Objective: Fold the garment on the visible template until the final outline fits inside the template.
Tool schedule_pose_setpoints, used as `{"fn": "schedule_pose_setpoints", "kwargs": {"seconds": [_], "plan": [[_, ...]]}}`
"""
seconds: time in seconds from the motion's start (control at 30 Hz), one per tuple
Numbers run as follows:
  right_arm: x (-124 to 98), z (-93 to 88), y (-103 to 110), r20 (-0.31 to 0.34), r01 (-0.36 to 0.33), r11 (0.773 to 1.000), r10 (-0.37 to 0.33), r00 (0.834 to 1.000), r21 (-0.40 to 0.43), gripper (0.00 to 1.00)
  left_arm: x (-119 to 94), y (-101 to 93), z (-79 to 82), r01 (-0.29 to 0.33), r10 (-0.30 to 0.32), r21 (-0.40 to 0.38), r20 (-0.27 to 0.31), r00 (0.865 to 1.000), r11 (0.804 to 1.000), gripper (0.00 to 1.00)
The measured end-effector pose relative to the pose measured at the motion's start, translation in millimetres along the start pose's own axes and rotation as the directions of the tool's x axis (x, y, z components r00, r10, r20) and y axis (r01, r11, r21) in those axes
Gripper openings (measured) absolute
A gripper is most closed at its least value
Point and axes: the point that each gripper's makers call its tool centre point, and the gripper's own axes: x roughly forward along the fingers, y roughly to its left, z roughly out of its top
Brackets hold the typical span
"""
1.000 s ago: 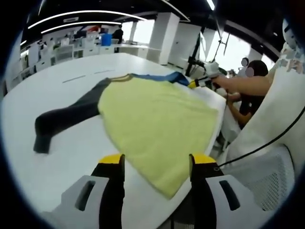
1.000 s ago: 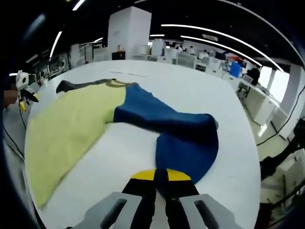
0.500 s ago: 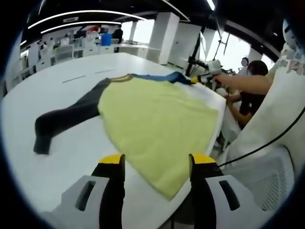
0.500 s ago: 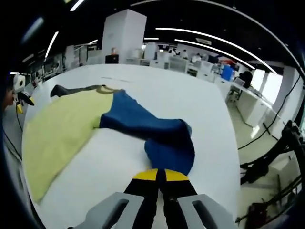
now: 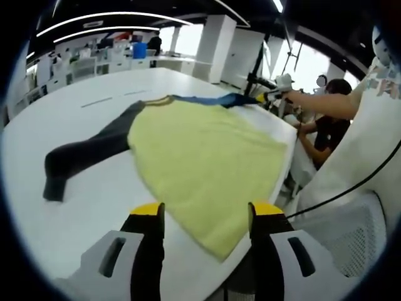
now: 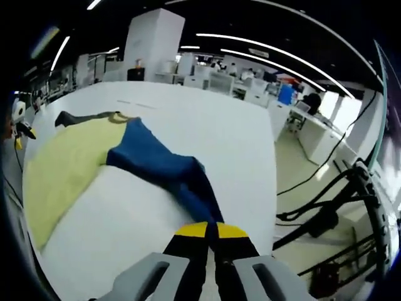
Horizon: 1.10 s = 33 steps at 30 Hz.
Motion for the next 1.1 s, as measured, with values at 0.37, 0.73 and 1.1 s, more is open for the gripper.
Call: {"fn": "schedule_pose_setpoints", "kwargs": {"seconds": [0.37,0.73,1.1], "plan": [[-8,-5.4,-26,-0.029,0.022,0.999,-0.023,0.999,-0.026,0.00,2,0.2,1.2,-0.004,0.004,-0.003,-0.003,1.000,1.000,0.50],[-9,-11.8,-42,-0.075,0.032,0.997,-0.037,0.996,-0.065,0.00,5,-1.6,1.1,0.001,-0.001,-0.004,-0.007,1.000,1.000,0.50],[-11,-23.9,-48,-0.109,0.058,0.998,-0.059,0.992,-0.015,0.00,6,0.5,0.2,-0.003,0.003,-0.006,-0.017,1.000,1.000,0.50]]}}
